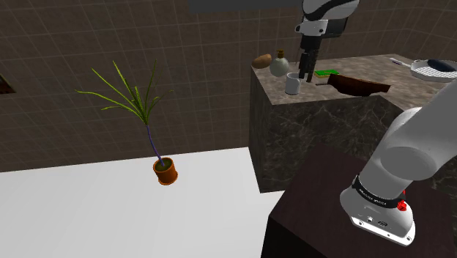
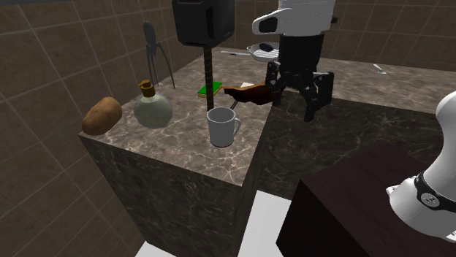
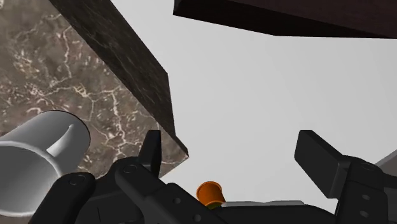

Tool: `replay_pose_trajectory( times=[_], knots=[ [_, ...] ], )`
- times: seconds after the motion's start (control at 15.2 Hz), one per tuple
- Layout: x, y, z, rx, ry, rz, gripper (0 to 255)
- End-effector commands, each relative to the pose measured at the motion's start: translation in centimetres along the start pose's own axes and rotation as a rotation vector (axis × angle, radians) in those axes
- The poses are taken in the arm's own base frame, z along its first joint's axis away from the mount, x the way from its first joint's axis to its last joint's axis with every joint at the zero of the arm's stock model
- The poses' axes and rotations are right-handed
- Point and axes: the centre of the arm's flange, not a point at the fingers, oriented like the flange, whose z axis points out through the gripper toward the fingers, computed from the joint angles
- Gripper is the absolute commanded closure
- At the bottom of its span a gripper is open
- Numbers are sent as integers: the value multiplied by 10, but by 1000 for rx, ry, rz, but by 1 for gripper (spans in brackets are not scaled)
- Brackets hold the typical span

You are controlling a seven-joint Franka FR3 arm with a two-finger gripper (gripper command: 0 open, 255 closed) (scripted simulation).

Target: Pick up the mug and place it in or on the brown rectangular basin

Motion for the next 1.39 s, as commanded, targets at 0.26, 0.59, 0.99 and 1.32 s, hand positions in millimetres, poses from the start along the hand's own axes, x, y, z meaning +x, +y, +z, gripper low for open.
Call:
replay_pose_trajectory(
  times=[0.26, 0.59, 0.99, 1.32],
  knots=[
    [21, 71, 17, -12, 7, -27, 0],
    [40, 131, 31, -22, 14, -48, 0],
    [65, 203, 46, -33, 21, -73, 0],
    [75, 229, 62, -37, 24, -82, 0]
  ],
)
